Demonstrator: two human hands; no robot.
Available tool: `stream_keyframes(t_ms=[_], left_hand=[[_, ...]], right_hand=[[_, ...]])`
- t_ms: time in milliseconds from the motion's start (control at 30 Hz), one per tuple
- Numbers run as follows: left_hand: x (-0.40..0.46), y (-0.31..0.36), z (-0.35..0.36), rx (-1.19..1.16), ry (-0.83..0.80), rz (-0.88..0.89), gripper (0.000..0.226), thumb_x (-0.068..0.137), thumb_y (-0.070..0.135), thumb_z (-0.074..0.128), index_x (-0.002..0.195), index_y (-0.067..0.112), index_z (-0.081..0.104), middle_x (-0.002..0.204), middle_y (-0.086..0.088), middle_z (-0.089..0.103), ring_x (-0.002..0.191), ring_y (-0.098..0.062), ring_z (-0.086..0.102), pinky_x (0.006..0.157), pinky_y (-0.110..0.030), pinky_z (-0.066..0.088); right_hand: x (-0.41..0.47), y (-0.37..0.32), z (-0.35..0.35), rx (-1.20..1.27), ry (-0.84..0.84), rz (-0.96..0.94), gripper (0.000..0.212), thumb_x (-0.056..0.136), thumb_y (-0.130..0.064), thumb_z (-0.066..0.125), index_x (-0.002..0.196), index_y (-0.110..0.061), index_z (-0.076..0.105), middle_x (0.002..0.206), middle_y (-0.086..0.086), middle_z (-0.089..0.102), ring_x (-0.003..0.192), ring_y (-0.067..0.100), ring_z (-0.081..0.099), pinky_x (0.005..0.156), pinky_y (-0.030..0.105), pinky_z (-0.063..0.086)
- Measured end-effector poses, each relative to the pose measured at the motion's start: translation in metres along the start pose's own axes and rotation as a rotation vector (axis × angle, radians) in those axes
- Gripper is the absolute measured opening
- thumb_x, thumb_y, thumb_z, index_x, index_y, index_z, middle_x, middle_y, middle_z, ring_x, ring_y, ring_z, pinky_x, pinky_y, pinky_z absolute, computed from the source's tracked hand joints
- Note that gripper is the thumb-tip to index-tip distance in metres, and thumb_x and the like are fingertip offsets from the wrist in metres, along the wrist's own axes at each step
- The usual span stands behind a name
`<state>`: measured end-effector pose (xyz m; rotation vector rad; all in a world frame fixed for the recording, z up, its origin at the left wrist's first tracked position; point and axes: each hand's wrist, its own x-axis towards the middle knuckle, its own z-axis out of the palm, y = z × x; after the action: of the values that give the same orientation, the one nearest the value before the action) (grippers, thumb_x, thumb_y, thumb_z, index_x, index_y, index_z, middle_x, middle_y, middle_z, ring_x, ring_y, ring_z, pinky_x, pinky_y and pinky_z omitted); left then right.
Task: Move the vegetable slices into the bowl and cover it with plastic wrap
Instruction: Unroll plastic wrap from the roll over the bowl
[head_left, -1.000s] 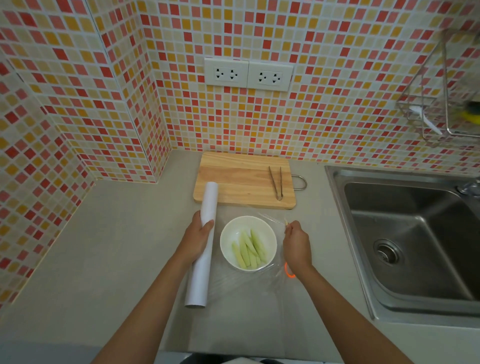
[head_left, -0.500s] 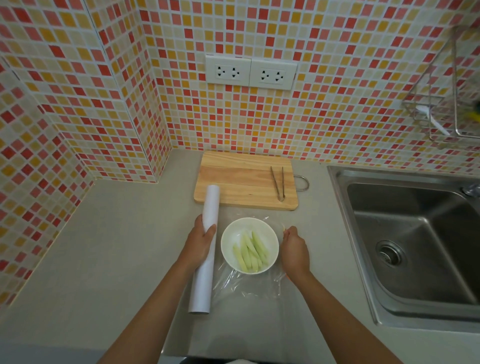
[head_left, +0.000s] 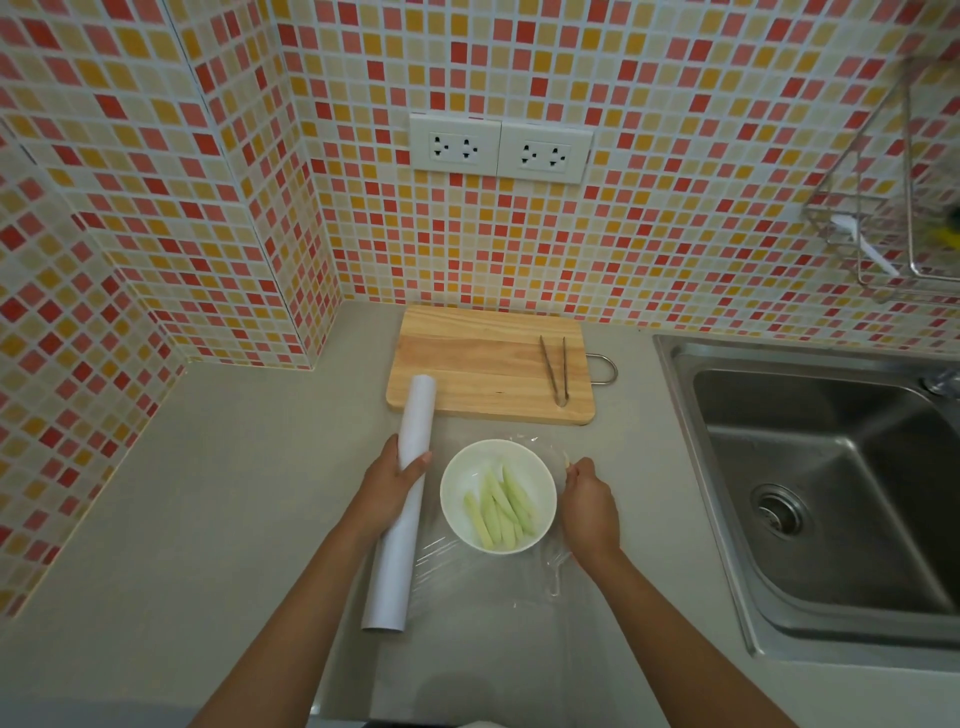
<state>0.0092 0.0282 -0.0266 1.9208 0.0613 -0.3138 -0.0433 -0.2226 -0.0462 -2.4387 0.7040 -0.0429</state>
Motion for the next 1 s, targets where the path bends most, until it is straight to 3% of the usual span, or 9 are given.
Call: stream_keyframes(t_ms=[67, 233, 367, 533, 600, 700, 800, 933, 1000], left_hand=[[0.001, 0.0, -0.001, -0.012, -0.012, 0.005, 0.046, 0.096, 0.033, 0.052, 0.136, 0.012, 0.041, 0.124, -0.002, 0.055, 0.112, -0.021, 0.055, 0.089, -0.03, 0.04], [0.001, -0.001, -0.002, -0.042, -0.031, 0.012, 0.042, 0.099, 0.032, 0.048, 0.135, 0.013, 0.04, 0.123, -0.001, 0.055, 0.11, -0.017, 0.054, 0.086, -0.026, 0.037], [0.001, -0.005, -0.004, -0.059, -0.034, 0.0, 0.044, 0.099, 0.035, 0.047, 0.138, 0.017, 0.04, 0.124, 0.001, 0.055, 0.108, -0.013, 0.055, 0.082, -0.022, 0.04], [0.0, -0.004, 0.001, -0.04, -0.029, 0.012, 0.041, 0.098, 0.035, 0.047, 0.135, 0.018, 0.04, 0.121, 0.002, 0.055, 0.107, -0.015, 0.055, 0.078, -0.022, 0.041], [-0.002, -0.003, 0.003, -0.037, -0.024, 0.02, 0.04, 0.098, 0.035, 0.047, 0.134, 0.017, 0.041, 0.121, 0.002, 0.055, 0.108, -0.016, 0.055, 0.08, -0.024, 0.04], [-0.002, -0.003, 0.003, -0.042, -0.016, 0.015, 0.042, 0.099, 0.034, 0.047, 0.136, 0.016, 0.04, 0.123, 0.001, 0.054, 0.109, -0.016, 0.054, 0.086, -0.026, 0.037], [-0.002, -0.002, 0.003, -0.041, -0.013, 0.013, 0.043, 0.098, 0.035, 0.047, 0.137, 0.017, 0.039, 0.123, 0.001, 0.054, 0.108, -0.015, 0.054, 0.086, -0.025, 0.037], [-0.003, -0.002, 0.003, -0.046, -0.012, 0.019, 0.042, 0.098, 0.035, 0.047, 0.136, 0.017, 0.04, 0.123, 0.002, 0.054, 0.106, -0.012, 0.054, 0.076, -0.017, 0.04], [-0.003, -0.002, 0.003, -0.056, -0.01, 0.021, 0.042, 0.098, 0.035, 0.047, 0.136, 0.017, 0.04, 0.123, 0.001, 0.055, 0.109, -0.014, 0.054, 0.08, -0.021, 0.04]], right_hand=[[0.001, 0.001, -0.001, 0.03, -0.007, 0.011, 0.022, 0.101, -0.023, 0.034, 0.082, -0.012, 0.038, 0.062, -0.003, 0.046, 0.062, 0.025, 0.051, 0.055, 0.032, 0.037], [0.0, 0.003, -0.005, 0.237, -0.011, 0.025, 0.024, 0.1, -0.018, 0.038, 0.079, -0.007, 0.044, 0.063, 0.002, 0.05, 0.06, 0.025, 0.048, 0.053, 0.033, 0.035], [-0.001, 0.003, -0.007, 0.267, -0.002, 0.0, 0.024, 0.1, -0.016, 0.038, 0.079, -0.006, 0.045, 0.062, 0.004, 0.051, 0.06, 0.024, 0.048, 0.049, 0.03, 0.033], [-0.002, 0.004, -0.001, 0.04, 0.0, 0.002, 0.023, 0.1, -0.024, 0.037, 0.088, -0.008, 0.048, 0.071, 0.008, 0.058, 0.065, 0.029, 0.052, 0.055, 0.032, 0.033], [-0.003, 0.006, 0.002, 0.025, 0.029, 0.0, 0.018, 0.099, -0.027, 0.038, 0.087, -0.014, 0.044, 0.066, 0.001, 0.054, 0.061, 0.026, 0.048, 0.055, 0.032, 0.031], [-0.001, 0.011, 0.004, 0.252, 0.027, 0.036, 0.015, 0.097, -0.029, 0.043, 0.086, -0.019, 0.044, 0.063, -0.008, 0.052, 0.06, 0.019, 0.05, 0.055, 0.031, 0.035], [0.002, 0.014, 0.001, 0.538, -0.013, 0.159, 0.019, 0.094, -0.025, 0.048, 0.077, -0.018, 0.049, 0.063, -0.001, 0.052, 0.06, 0.02, 0.048, 0.062, 0.03, 0.038], [0.006, 0.011, -0.005, 0.658, -0.111, 0.273, 0.018, 0.09, -0.017, 0.05, 0.073, -0.014, 0.054, 0.066, 0.007, 0.052, 0.067, 0.025, 0.049, 0.065, 0.034, 0.038], [0.006, 0.008, -0.008, 0.7, -0.131, 0.295, 0.014, 0.088, -0.013, 0.049, 0.077, -0.009, 0.057, 0.073, 0.007, 0.055, 0.07, 0.023, 0.05, 0.066, 0.033, 0.039]])
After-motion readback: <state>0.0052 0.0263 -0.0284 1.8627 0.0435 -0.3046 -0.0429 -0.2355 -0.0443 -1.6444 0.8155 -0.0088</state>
